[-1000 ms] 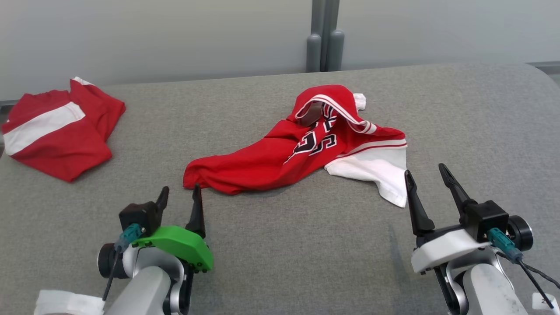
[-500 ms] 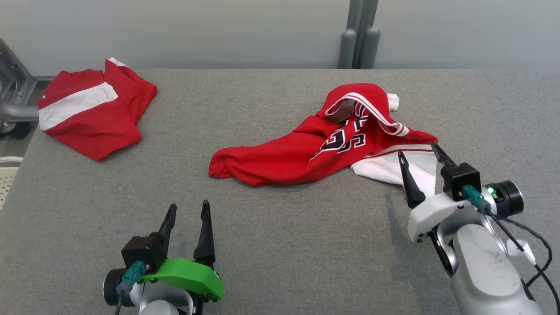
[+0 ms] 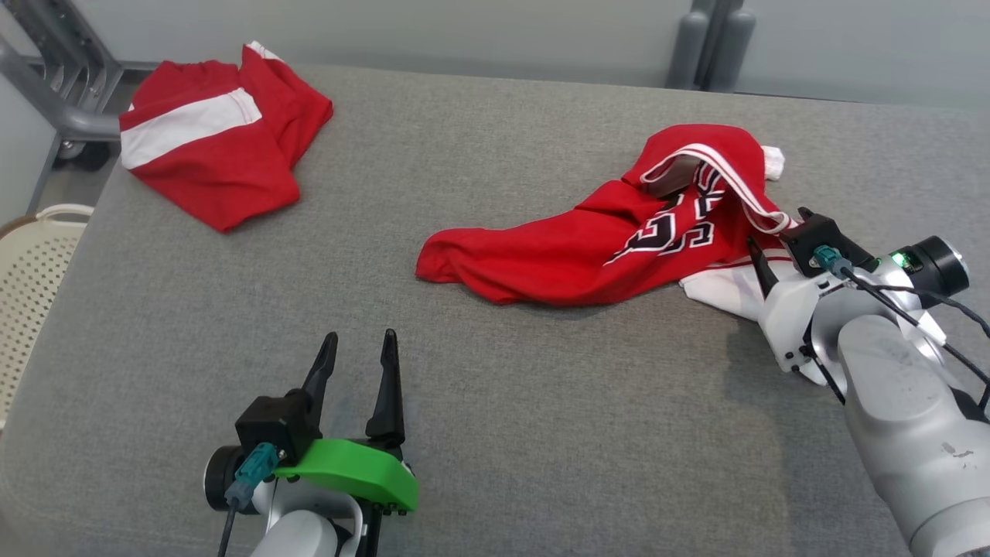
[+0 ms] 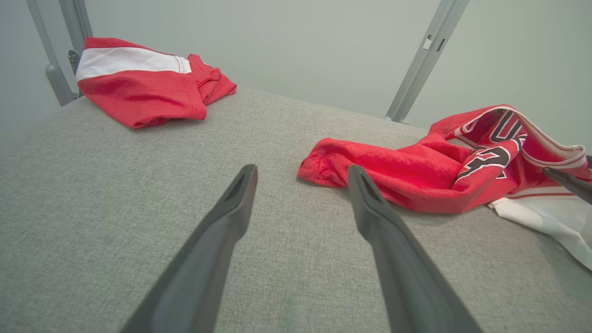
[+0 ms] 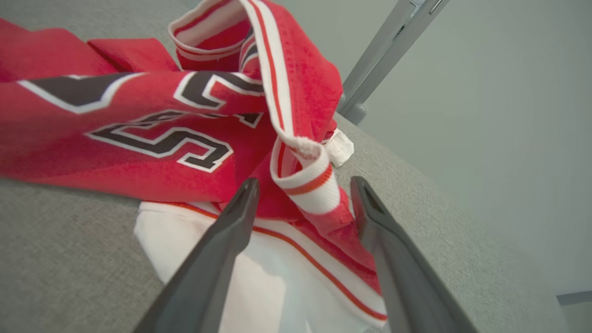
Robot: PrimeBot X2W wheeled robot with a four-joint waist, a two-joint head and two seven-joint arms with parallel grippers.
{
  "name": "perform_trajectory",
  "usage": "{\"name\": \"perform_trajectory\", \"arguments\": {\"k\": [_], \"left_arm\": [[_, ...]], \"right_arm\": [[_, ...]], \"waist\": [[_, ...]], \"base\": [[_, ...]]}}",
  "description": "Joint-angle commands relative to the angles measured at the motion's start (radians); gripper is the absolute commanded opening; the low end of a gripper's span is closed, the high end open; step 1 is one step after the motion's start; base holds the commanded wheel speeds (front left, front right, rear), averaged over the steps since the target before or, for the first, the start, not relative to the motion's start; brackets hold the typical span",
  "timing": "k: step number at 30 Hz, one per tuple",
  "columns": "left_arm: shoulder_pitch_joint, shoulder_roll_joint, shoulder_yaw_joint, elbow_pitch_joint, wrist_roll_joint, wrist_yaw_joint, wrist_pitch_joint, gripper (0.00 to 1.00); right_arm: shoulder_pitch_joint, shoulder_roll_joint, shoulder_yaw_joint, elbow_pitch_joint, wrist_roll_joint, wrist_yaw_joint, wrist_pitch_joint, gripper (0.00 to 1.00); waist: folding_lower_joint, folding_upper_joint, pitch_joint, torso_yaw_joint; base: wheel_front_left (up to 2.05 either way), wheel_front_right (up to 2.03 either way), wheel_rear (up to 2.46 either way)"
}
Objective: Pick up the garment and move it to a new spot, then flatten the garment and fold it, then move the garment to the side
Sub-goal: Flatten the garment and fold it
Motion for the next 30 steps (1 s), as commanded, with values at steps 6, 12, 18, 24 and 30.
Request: {"name": "perform_trajectory", "arguments": {"k": [6,12,18,24,30], "left_arm": [[-0.025,-0.021,-0.003,0.007,0.019,-0.014,0.000,1.00],[-0.012,-0.038,-0.002,0.016,0.031,-0.024,0.000,1.00],[-0.029,-0.052,-0.007,0.007,0.042,-0.036,0.000,1.00],[-0.038,-0.071,-0.020,0.001,0.054,-0.048,0.000,1.00],[-0.043,-0.080,-0.016,0.015,0.057,-0.061,0.000,1.00]], "right_arm": [[-0.136,-0.035,0.051,0.127,0.016,0.000,0.005,0.00],[-0.262,-0.062,0.100,0.173,0.030,0.000,-0.015,0.00],[-0.377,-0.114,0.138,0.203,0.029,0.000,-0.004,0.00],[-0.449,-0.194,0.115,0.260,0.044,0.000,0.038,0.00],[-0.421,-0.265,0.007,0.270,0.016,-0.001,0.075,1.00]], "waist": [[0.0000,0.0000,0.068,0.087],[0.0000,0.0000,0.070,0.103],[0.0000,0.0000,0.083,0.128],[0.0000,0.0000,0.101,0.163],[0.0000,0.0000,0.122,0.179]], "base": [[0.00,0.00,0.00],[0.00,0.00,0.00],[0.00,0.00,0.00],[0.00,0.00,0.00],[0.00,0.00,0.00]]}}
